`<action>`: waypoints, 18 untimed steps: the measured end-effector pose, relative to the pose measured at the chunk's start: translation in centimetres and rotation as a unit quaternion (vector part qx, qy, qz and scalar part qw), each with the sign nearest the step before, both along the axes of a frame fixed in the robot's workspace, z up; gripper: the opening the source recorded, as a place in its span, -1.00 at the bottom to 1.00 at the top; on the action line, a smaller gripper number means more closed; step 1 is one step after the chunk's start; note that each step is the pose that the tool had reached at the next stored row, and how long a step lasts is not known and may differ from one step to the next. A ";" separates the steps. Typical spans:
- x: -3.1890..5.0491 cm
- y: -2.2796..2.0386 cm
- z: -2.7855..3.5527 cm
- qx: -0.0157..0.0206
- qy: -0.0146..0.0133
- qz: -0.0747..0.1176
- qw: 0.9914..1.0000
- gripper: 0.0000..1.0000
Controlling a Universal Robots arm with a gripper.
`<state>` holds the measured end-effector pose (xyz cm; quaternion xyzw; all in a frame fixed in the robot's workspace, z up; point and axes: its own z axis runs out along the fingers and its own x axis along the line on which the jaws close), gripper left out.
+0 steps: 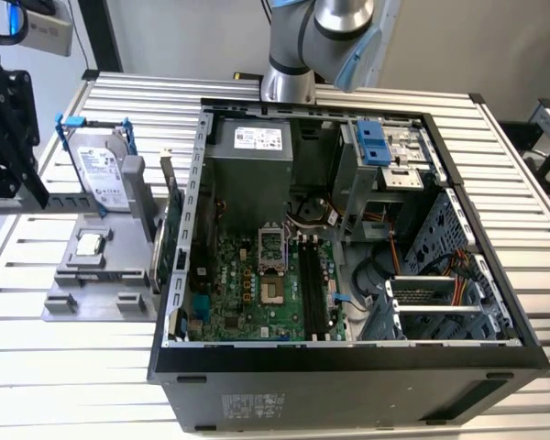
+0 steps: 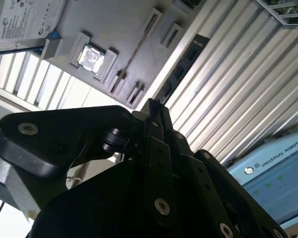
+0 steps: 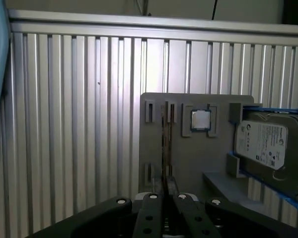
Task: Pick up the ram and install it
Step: 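Pick up the ram and move it above insertion slot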
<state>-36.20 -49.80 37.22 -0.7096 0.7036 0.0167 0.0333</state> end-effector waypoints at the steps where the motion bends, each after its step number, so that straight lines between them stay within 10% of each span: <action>1: 0.00 0.00 0.21 0.000 0.000 0.000 1.000 -1.00; 18: 0.00 0.00 2.97 0.000 0.000 0.000 1.000 -1.00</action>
